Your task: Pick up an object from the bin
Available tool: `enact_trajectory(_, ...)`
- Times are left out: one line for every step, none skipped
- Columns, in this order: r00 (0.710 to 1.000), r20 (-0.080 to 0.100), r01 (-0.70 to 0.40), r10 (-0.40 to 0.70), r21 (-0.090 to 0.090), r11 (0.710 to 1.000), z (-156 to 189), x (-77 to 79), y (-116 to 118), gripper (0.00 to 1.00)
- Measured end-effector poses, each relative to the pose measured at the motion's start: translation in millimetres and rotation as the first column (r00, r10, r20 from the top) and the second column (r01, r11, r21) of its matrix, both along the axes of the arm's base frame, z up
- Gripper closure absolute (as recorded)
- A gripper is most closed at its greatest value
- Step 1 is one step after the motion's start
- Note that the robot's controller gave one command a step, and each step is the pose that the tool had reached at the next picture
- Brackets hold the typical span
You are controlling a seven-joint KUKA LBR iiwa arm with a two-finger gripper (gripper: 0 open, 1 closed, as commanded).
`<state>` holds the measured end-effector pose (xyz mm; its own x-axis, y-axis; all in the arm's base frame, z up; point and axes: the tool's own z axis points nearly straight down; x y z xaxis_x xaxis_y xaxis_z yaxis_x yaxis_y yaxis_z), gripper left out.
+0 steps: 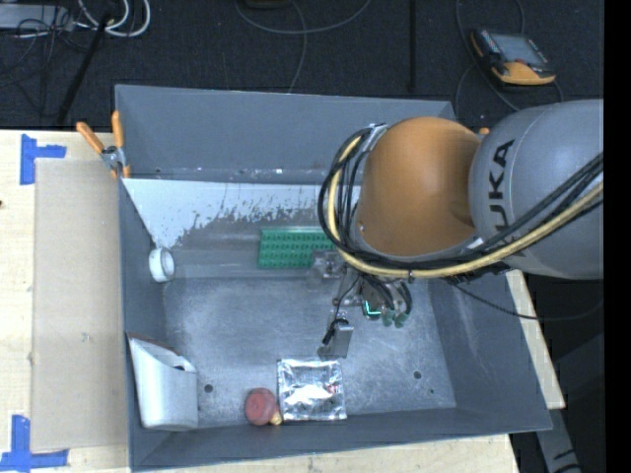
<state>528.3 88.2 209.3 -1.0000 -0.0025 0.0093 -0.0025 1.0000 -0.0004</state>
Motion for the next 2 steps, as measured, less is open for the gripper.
enact_trajectory(0.999, 0.016, -0.051, 0.051, 0.002, 0.999, -138.0, -54.8, 15.2, 0.0)
enact_trajectory(0.999, 0.008, -0.047, 0.047, 0.001, 0.999, -136.2, -56.1, 14.4, 1.0)
